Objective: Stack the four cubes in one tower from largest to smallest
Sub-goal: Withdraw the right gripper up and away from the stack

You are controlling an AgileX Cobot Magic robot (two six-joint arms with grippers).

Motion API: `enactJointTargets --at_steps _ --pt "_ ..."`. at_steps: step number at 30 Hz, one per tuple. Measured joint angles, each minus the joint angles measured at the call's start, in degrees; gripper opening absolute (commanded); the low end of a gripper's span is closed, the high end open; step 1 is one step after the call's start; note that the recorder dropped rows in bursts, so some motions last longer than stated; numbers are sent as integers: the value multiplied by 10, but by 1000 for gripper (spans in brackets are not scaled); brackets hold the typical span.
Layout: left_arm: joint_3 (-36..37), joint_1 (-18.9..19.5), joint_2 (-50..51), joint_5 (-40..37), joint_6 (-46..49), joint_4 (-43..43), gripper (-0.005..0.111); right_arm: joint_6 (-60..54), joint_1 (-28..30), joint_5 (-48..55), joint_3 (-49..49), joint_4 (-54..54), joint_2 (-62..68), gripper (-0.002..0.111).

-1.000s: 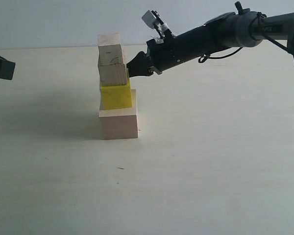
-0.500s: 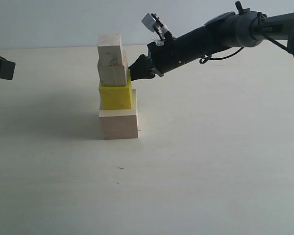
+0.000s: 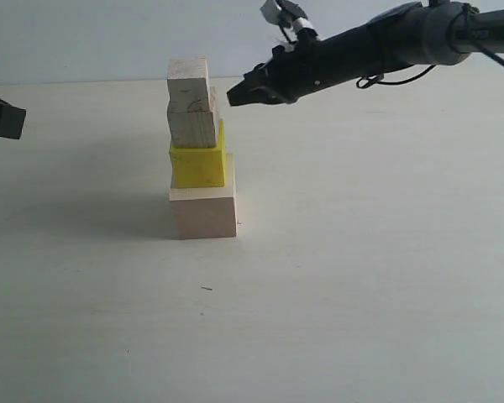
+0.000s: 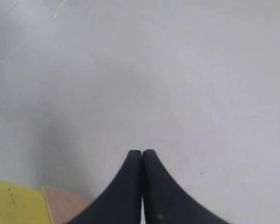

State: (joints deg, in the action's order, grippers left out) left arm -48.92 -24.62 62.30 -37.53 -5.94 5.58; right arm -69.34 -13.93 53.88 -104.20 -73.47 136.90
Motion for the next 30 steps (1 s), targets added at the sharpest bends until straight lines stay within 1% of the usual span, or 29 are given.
enactJointTargets --at_steps 5,9,13,16,17,18,19,20,21,24,26,30 --pt "0 0 0 0 -1 0 0 93 41 -25 0 75 -43 0" --pt "0 0 0 2 -3 0 0 156 60 -62 0 137 -81 0" --pt "0 0 0 8 -10 0 0 177 63 -116 34 149 -128 0" --pt "0 0 0 12 -12 0 0 178 63 -170 96 149 -166 0" --pt "0 0 0 14 -12 0 0 169 63 -200 151 147 -191 0" --pt "0 0 0 16 -12 0 0 157 63 -216 180 139 -206 0" --pt "0 0 0 22 -12 0 0 133 64 -250 239 117 -241 0" --pt "0 0 0 26 -12 0 0 123 64 -265 261 109 -261 0" --pt "0 0 0 33 -13 0 0 105 64 -303 311 91 -304 0" --pt "0 0 0 51 -16 0 0 86 64 -354 386 74 -382 0" --pt "0 0 0 66 -25 0 0 82 64 -393 457 69 -463 0" --pt "0 0 -9 89 -33 0 0 79 64 -425 524 65 -568 0"
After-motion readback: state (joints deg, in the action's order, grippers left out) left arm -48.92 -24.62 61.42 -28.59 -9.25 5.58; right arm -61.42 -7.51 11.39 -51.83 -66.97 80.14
